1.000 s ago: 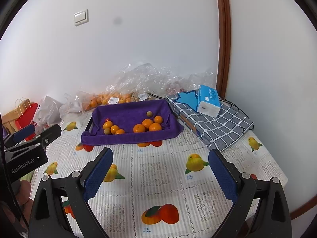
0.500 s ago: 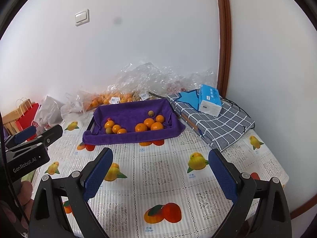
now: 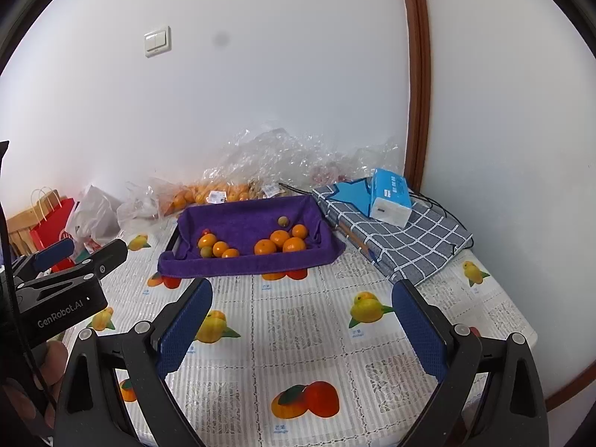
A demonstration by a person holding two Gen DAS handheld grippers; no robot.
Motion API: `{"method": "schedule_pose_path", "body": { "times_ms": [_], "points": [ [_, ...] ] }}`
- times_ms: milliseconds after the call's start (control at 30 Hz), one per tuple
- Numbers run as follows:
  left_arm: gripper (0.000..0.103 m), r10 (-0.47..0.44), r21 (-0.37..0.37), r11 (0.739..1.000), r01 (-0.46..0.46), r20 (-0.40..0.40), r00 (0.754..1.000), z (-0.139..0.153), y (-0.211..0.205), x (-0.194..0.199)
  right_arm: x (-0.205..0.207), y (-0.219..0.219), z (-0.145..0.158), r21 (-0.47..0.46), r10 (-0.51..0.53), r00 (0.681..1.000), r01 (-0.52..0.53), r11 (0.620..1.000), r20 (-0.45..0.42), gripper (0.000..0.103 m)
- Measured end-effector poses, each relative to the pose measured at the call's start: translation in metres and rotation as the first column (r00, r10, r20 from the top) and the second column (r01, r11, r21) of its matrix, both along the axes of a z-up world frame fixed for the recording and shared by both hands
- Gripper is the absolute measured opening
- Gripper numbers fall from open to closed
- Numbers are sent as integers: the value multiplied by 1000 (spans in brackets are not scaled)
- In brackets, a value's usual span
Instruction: Organize fruits
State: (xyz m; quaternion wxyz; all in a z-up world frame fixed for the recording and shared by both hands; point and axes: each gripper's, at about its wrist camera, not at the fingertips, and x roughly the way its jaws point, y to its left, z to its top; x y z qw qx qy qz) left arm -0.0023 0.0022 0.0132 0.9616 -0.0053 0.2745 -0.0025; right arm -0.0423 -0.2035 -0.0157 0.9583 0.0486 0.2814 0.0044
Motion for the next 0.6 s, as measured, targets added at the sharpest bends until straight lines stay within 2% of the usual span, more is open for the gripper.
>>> {"method": "schedule_pose_path", "body": {
  "times_ms": [600],
  "points": [
    [94, 16, -13, 1000, -16, -2, 1000, -5, 0, -2, -1, 2, -6, -12, 0, 1000, 0, 1000, -11, 96]
  ]
}}
